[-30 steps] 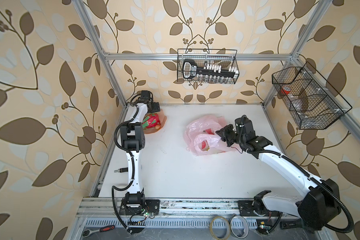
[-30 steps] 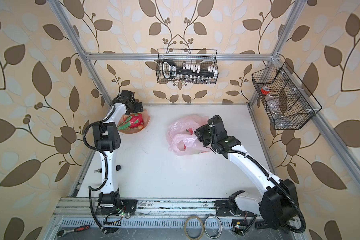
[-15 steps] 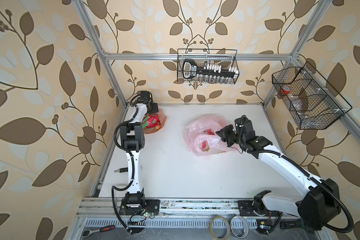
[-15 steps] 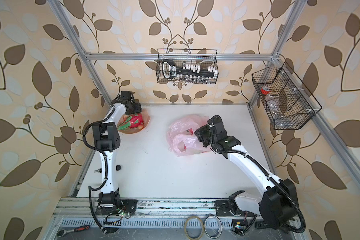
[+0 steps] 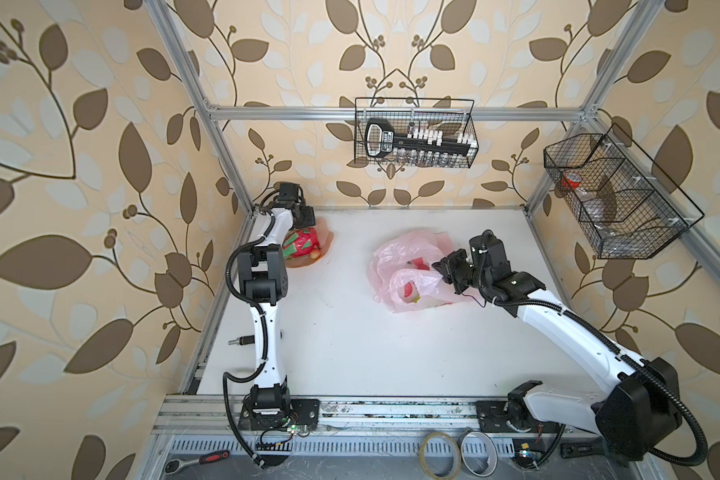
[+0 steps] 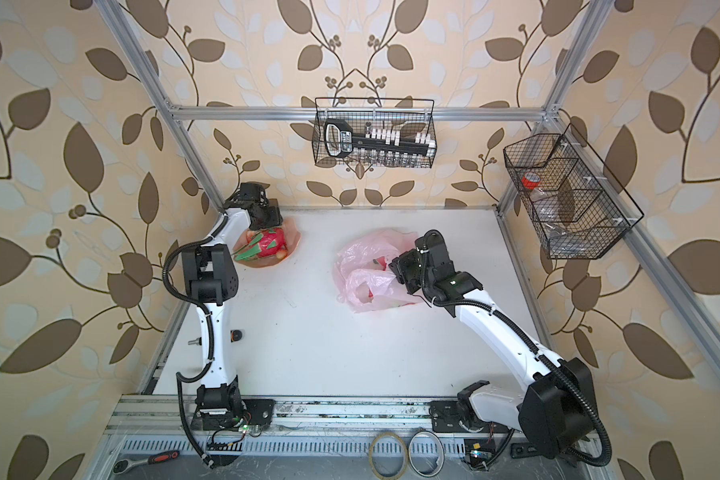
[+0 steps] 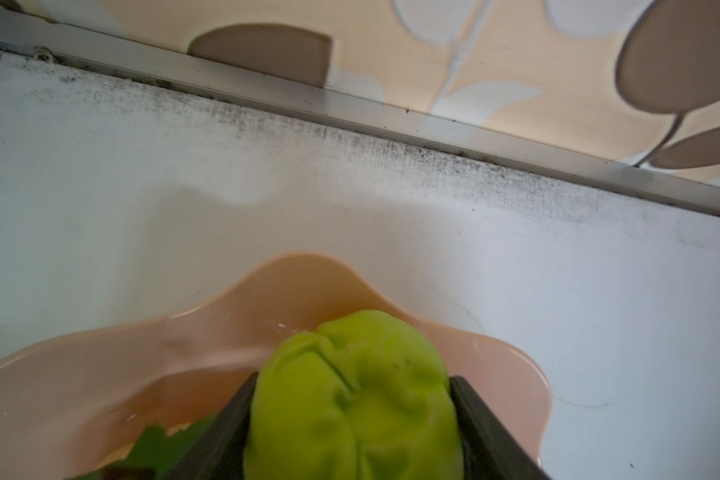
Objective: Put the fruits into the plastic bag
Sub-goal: 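Lift the green apple with the left gripper and carry it toward the bag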
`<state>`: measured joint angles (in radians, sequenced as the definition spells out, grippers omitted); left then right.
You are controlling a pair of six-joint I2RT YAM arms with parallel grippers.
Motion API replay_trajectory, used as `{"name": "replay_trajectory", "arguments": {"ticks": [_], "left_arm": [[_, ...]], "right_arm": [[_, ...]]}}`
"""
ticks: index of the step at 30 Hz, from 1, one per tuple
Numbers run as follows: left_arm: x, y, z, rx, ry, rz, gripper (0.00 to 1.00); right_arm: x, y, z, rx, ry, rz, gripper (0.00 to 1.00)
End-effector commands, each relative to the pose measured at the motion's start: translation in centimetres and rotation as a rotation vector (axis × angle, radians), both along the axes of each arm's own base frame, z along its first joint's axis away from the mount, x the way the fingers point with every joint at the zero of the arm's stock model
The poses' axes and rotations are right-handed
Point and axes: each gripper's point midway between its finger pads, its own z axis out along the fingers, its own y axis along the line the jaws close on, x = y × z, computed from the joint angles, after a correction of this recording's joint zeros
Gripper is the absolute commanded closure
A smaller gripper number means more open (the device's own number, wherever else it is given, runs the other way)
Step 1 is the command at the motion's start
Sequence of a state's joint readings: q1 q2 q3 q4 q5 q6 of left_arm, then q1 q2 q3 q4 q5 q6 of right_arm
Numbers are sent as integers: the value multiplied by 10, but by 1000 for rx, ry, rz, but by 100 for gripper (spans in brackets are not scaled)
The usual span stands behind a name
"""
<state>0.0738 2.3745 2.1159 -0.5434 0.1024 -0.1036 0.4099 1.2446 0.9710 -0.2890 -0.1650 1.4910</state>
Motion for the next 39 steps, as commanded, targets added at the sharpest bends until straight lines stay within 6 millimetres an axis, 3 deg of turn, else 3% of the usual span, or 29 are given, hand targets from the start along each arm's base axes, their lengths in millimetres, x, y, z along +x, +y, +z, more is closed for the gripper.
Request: {"name": "replay_trajectory", "arguments": {"ticks": [1,7,12,16,21,25,29,39], "left_arm": [[3,0,86,-13,-173,-19,47],[-4,-6,128,-44,-247,-30,49],[-13,-12,152,-76,-279,-42,49],[-24,-25,174,-144,-314,-77,51],[-52,-50,188,-294,-308,-124,52],[-86,-70,195,-407,-300,-151,53],[-126,-94,191,-472,-266,-188,54],[-231,-144,160,-554,-146,-264,54]], "right_arm": [[3,-4,16,5,-33,-23,100],[5,-2,19,13,-43,-23,100],[4,-3,19,14,-46,-23,100],[3,-3,19,19,-47,-22,100],[2,-4,18,21,-53,-28,100],[2,-2,17,30,-51,-25,100],[2,-1,16,34,-56,-23,100],[0,5,18,47,-64,-5,100]]}}
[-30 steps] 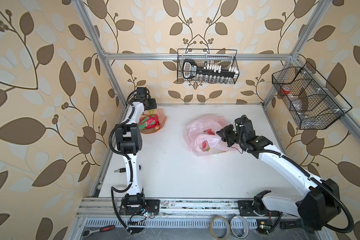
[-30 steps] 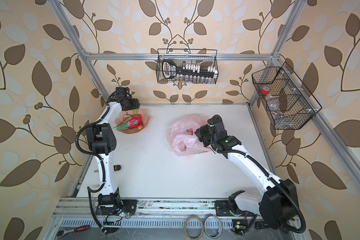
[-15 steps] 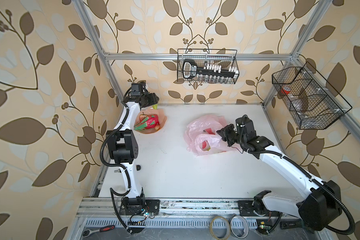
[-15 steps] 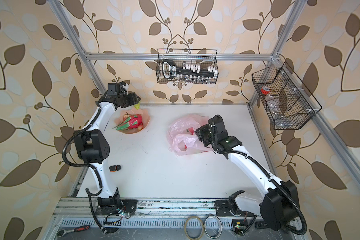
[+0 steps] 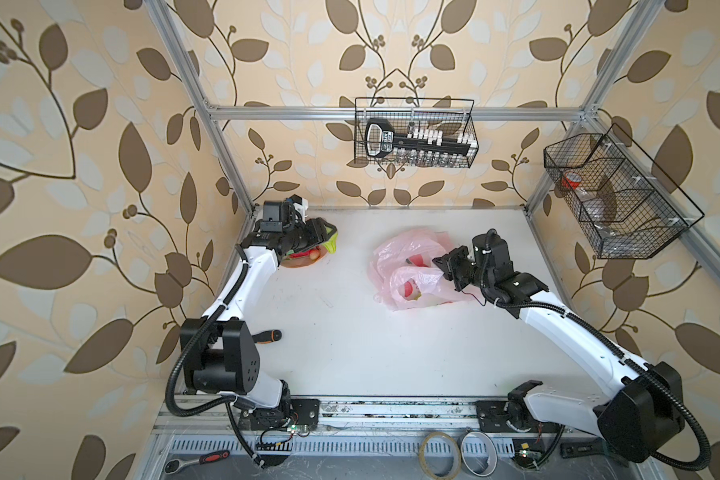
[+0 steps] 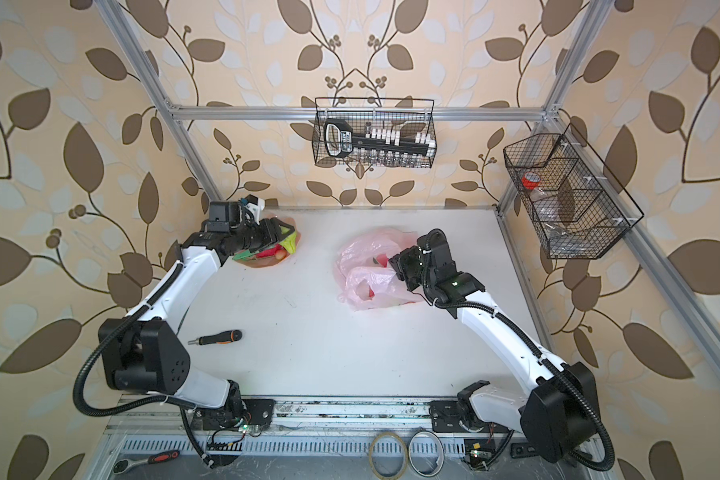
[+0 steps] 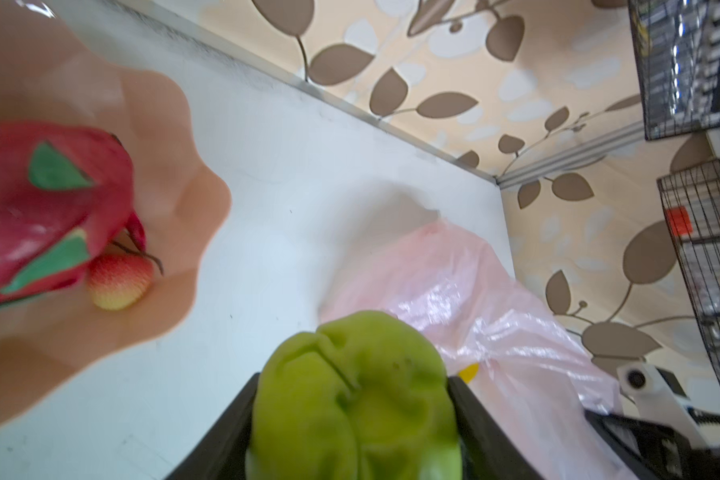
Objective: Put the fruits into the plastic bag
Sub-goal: 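Lower the green apple into the bag opening held by the right gripper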
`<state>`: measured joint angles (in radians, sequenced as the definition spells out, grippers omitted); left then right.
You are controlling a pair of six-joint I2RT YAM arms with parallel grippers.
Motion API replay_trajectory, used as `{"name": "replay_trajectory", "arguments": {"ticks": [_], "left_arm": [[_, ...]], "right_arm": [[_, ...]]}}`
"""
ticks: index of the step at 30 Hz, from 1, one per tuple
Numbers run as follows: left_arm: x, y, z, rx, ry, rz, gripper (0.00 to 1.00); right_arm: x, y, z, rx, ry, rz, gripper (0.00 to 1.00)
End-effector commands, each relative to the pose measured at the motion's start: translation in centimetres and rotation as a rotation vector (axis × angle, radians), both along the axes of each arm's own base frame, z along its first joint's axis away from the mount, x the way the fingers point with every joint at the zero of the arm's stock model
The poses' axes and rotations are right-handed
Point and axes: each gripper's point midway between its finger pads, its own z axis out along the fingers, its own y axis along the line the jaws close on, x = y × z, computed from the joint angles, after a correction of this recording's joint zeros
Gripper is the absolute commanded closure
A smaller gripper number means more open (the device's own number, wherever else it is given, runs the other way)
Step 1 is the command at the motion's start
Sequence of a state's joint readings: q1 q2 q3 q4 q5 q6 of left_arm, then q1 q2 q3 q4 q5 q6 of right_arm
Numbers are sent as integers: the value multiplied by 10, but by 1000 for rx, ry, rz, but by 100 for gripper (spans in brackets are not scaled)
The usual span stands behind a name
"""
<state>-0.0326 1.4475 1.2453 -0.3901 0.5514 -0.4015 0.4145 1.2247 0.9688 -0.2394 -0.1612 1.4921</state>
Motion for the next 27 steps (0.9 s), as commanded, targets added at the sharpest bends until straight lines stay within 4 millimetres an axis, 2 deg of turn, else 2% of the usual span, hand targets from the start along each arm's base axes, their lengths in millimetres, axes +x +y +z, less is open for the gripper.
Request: {"name": "replay_trajectory", "arguments": {"ticks": [1,7,13,19,27], "left_arm": [[-32,-16,11,-39,-21,-46,54],[-80,-39,-9,-67,46,-88,54],[-109,-63,-23,-132,95,-110,54],[-117,-86,-33,-167,116,-151,55],[-109,-105,-49,-171,135,-193,55]], "right_arm": [[-3,3,1,22,-1,-4,100],[-8,9,0,23,-2,15,100],[-13,15,-2,22,-1,33,100],[-18,17,-4,24,0,39,100],[-18,22,-2,30,-7,46,100]]}}
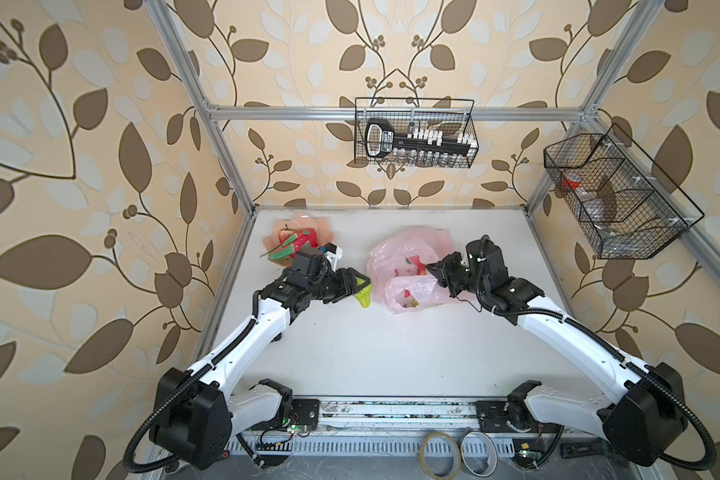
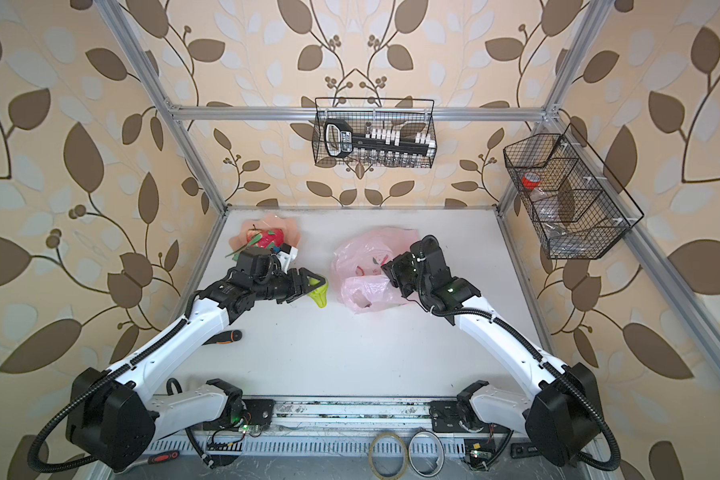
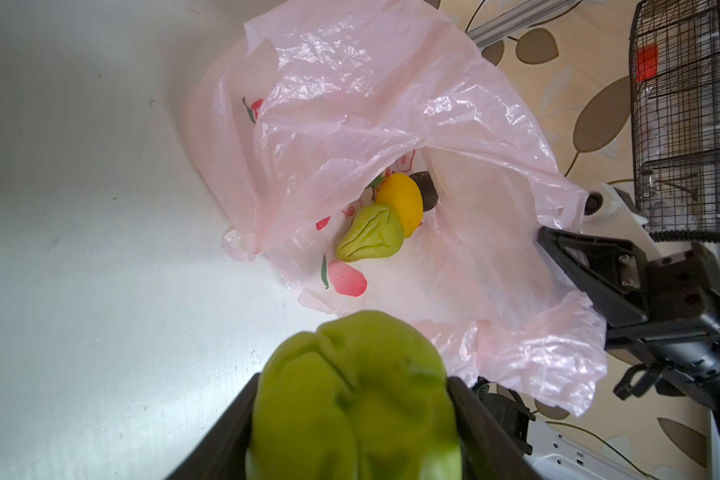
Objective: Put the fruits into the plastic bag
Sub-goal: 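Lower the green apple into the bag opening held by the right gripper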
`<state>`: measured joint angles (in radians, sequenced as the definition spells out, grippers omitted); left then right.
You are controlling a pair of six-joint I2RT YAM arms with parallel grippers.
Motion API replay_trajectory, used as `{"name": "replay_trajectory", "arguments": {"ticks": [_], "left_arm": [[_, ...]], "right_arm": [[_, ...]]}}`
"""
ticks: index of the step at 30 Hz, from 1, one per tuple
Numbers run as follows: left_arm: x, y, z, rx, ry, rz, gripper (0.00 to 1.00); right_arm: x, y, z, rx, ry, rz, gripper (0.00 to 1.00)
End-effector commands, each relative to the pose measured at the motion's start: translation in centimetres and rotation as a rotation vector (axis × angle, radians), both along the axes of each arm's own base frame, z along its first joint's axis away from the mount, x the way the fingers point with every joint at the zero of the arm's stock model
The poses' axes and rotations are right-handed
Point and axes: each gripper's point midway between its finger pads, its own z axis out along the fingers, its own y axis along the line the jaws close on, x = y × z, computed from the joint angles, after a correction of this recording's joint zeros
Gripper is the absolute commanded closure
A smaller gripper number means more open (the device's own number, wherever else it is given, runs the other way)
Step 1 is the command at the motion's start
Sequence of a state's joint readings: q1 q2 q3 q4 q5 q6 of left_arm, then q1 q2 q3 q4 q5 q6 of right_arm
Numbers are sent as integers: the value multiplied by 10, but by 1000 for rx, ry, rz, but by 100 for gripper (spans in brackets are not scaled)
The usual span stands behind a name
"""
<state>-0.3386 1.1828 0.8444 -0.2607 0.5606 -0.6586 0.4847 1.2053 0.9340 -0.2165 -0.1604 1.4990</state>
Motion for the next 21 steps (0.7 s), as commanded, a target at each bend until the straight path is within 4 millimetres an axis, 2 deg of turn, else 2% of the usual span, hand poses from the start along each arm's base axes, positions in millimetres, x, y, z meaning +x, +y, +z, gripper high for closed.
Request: {"name": "replay_trajectory", "arguments": {"ticks": [1,7,12,14,21], "left_arm": [[10,-11,2,-27,-35,-20,55],[21,-39,0,-51,-42,-79,55],[23,-70,-9,-64,-30,-144,55],[26,-81,-19,-53,-10,-168,55],[42,-112,-24,-49,-16,-212,56]], "right_arm": [[-1,0,2,24,-4,-20,100],[1,1,4,30,-10,-22,100],[1,1,3,32,-9,-24,100],[1,1,1,31,-5,-27,100],[0,1,1,38,-5,-30,100]]}}
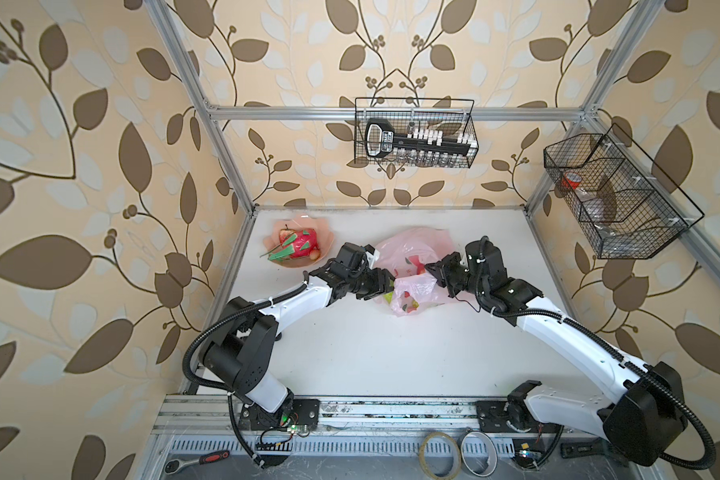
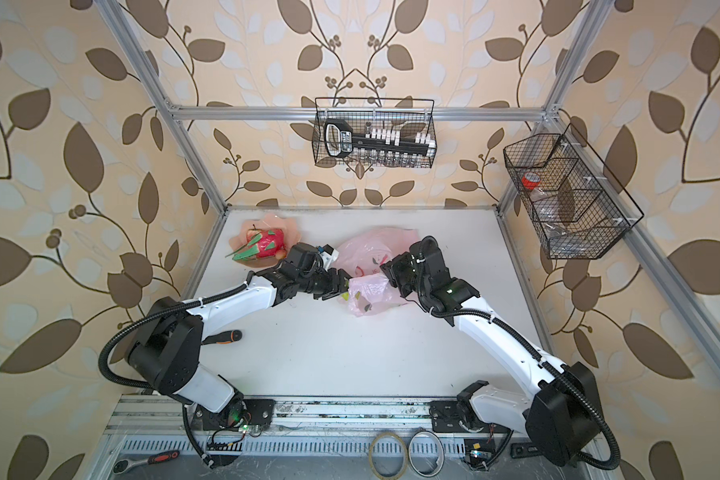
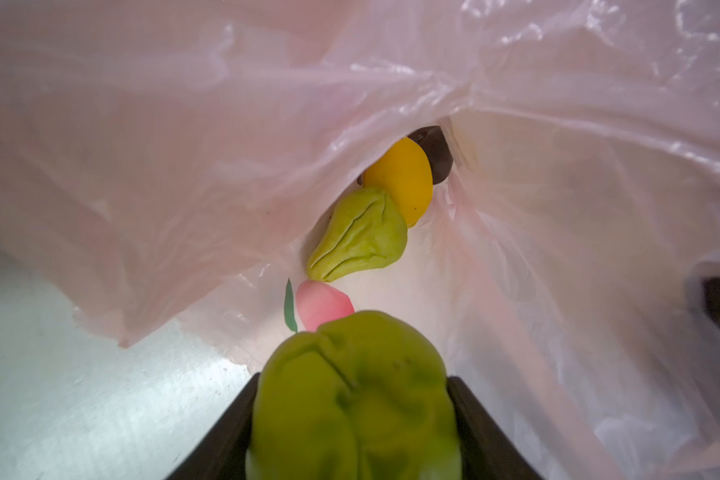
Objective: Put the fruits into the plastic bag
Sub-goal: 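Lower the green apple into the bag opening held by the right gripper, then open the left gripper inside the bag to drop the green apple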
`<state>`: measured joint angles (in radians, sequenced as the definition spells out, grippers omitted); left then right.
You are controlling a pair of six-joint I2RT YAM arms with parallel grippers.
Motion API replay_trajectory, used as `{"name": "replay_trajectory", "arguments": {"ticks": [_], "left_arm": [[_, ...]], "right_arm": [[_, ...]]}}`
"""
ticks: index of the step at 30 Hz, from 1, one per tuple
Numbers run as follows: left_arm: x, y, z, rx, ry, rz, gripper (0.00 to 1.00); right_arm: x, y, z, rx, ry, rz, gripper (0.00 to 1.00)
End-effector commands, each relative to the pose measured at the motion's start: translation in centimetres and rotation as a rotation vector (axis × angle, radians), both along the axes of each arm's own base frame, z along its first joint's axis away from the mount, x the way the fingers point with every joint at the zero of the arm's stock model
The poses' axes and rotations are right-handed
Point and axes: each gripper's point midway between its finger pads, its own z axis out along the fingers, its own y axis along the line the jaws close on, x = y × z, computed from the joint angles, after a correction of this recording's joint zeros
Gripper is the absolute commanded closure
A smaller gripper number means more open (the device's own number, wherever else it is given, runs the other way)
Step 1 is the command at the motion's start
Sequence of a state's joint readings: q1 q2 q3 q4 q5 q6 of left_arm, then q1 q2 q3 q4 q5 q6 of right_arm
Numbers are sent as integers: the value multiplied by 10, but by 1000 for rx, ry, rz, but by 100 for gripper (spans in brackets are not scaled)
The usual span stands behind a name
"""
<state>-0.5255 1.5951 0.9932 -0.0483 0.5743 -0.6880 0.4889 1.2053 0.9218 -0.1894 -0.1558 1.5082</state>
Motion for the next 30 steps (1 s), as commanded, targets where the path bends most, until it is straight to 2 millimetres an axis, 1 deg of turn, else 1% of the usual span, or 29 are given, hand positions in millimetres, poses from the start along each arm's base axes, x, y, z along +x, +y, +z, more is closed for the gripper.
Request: {"name": "replay_trajectory", "arguments": {"ticks": [1,7,14,19,21,25,27,28,30], "left_arm": [[16,-22,26,-57,-83,-37,57],[27,-46,11,-42,-70,-78,57],[46,-67,-7,-26,-51,-95,56],[53,-75,-24,-4,-27,-99,52],[54,-77,-28,-2,-19,-101,50],[56,-80,-36,10,-6,-99,44],[57,-81,-39,13,0,-100,37],[57,-82,-39,12,1,-101,31],[57,-82,-35,8,-1,-101,22]], "right_arm": [[-1,0,1,27,4,-25,100],[-1,-1,0,30,4,-31,100],[-1,-1,0,33,3,-32,100],[-1,-1,-1,37,2,-38,100],[-1,0,-1,38,2,-38,100],[-1,0,-2,38,4,-39,100],[0,1,-2,38,3,-39,100],[0,0,-2,38,3,-40,100],[0,0,-2,39,3,-42,100]]}}
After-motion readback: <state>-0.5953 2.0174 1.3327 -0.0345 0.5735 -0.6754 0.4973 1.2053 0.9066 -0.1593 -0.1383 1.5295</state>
